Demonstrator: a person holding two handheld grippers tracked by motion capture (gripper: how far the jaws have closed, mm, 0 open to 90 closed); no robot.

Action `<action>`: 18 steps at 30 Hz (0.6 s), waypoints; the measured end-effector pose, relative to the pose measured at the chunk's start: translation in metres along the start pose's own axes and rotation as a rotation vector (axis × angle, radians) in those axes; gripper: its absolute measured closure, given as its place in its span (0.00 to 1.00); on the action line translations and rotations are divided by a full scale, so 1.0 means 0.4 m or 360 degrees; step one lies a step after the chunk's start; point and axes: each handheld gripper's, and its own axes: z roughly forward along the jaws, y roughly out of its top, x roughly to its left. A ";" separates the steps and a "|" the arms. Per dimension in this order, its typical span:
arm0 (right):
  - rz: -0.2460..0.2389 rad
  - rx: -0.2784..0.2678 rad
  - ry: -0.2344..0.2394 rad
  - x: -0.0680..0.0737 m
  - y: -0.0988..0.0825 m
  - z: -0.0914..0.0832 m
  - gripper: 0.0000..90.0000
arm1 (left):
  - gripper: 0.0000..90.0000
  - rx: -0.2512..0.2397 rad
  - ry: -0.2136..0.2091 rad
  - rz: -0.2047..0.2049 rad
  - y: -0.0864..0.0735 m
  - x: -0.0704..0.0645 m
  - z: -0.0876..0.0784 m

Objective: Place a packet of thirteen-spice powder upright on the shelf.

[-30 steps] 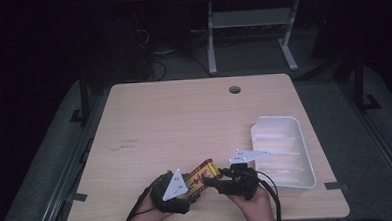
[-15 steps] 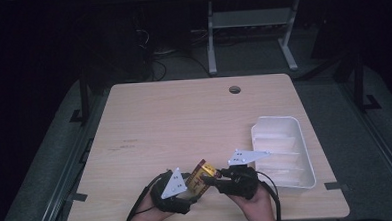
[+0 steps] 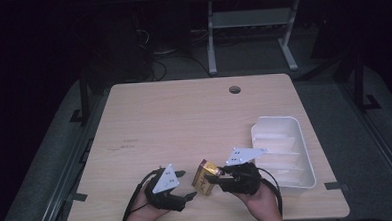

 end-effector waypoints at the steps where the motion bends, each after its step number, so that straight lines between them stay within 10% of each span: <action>1: -0.0025 0.0025 0.0009 -0.002 0.003 0.000 0.75 | 0.29 0.0003 -0.0003 -0.0015 -0.002 0.004 -0.003; 18: -0.0140 0.0161 0.0073 -0.042 0.048 -0.022 0.75 | 0.26 0.0001 -0.0005 -0.0181 -0.038 0.066 -0.033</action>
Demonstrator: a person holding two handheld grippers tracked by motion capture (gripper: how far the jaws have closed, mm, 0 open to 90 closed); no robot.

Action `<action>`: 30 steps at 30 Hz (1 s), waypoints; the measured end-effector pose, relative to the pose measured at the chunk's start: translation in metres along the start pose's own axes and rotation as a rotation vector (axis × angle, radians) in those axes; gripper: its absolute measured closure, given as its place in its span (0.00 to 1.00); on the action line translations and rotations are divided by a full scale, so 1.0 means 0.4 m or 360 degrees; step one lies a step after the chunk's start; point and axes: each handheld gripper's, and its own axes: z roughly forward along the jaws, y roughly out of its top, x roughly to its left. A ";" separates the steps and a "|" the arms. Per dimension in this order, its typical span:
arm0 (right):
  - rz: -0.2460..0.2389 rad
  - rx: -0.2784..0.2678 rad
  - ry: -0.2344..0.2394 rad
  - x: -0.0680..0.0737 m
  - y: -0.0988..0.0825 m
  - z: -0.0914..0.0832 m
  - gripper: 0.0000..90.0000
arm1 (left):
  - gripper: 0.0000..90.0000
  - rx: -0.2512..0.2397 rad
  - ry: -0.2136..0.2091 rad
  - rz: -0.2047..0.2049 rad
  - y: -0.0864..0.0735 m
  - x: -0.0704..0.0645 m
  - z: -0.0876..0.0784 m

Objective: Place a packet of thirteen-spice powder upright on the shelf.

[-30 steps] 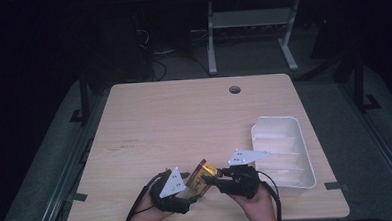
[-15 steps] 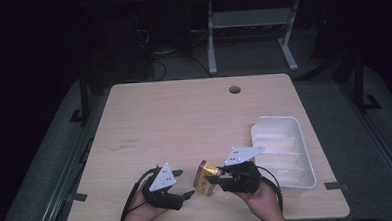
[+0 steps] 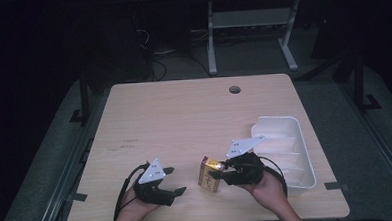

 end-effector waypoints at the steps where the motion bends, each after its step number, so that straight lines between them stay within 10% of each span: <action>1: -0.0027 0.0015 -0.0002 -0.002 0.005 -0.002 0.75 | 0.26 0.0000 0.0002 -0.0007 -0.001 0.003 -0.002; 30: -0.0253 0.0180 0.0101 -0.081 0.108 -0.068 0.75 | 0.26 -0.0048 0.0057 -0.0163 -0.029 0.073 -0.040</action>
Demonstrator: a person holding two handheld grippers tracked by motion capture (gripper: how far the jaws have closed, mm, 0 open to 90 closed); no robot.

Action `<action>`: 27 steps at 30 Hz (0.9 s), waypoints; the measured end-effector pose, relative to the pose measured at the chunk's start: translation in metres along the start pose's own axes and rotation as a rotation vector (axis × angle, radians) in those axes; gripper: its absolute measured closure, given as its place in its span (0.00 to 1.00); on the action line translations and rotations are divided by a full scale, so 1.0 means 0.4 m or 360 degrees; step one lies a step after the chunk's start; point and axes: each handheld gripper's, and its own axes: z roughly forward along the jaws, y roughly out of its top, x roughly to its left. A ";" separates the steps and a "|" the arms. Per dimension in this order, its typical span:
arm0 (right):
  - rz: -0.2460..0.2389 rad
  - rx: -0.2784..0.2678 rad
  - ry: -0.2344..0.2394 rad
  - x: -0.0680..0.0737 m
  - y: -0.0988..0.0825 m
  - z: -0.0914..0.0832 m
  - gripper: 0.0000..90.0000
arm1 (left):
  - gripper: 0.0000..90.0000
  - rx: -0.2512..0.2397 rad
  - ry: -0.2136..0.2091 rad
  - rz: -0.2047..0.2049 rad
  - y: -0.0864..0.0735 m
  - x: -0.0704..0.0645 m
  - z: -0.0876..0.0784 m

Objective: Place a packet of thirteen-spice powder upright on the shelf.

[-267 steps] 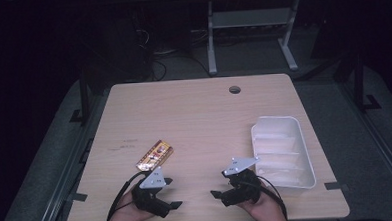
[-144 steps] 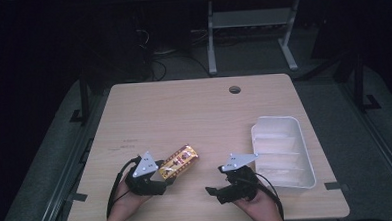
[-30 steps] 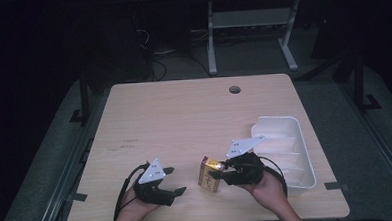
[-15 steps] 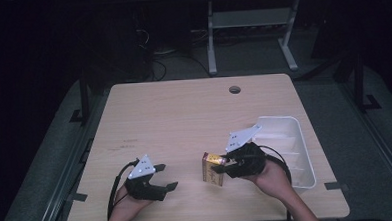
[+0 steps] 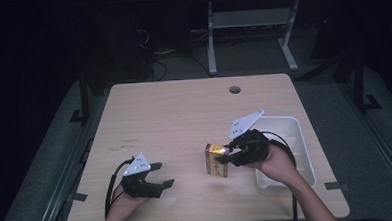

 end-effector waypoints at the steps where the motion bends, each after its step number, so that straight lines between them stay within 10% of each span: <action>1: -0.0006 0.0005 -0.0003 -0.004 0.004 -0.004 0.75 | 0.26 -0.0004 0.0002 -0.0004 0.000 0.002 -0.001; 27: -0.0059 0.0121 -0.0059 -0.090 -0.016 -0.111 0.75 | 0.26 -0.0033 0.0015 -0.0059 -0.006 0.026 -0.015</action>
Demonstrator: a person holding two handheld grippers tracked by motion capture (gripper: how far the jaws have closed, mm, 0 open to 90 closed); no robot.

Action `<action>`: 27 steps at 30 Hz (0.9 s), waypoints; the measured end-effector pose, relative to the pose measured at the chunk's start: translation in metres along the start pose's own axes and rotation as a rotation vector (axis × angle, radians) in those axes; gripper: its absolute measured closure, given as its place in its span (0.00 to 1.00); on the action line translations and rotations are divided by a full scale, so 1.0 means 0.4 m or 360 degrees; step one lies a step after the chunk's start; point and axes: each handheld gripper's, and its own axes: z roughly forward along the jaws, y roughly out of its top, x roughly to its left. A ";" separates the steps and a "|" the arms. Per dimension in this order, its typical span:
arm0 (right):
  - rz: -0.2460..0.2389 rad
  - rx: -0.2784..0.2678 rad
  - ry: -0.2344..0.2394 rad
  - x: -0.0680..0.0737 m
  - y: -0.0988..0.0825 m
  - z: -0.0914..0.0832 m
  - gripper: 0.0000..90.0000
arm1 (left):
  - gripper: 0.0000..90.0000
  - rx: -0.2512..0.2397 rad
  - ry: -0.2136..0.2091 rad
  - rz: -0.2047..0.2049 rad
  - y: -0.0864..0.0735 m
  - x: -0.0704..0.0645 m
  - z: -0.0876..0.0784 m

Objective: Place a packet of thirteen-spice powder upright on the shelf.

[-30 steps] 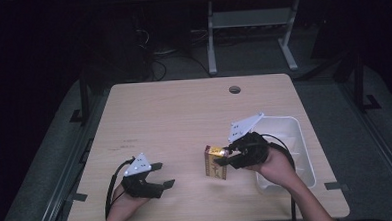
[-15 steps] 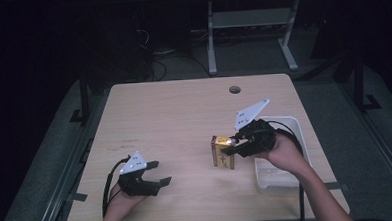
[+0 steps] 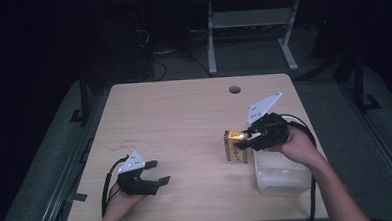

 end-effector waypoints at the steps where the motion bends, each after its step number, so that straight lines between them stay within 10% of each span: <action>1: 0.0004 -0.0001 -0.0003 -0.002 -0.002 -0.005 0.75 | 0.26 0.0000 -0.0001 -0.0001 0.000 0.001 0.000; 27: 0.0113 0.0011 -0.0170 -0.093 -0.082 -0.094 0.75 | 0.26 -0.0008 -0.0012 -0.0031 -0.001 0.012 0.002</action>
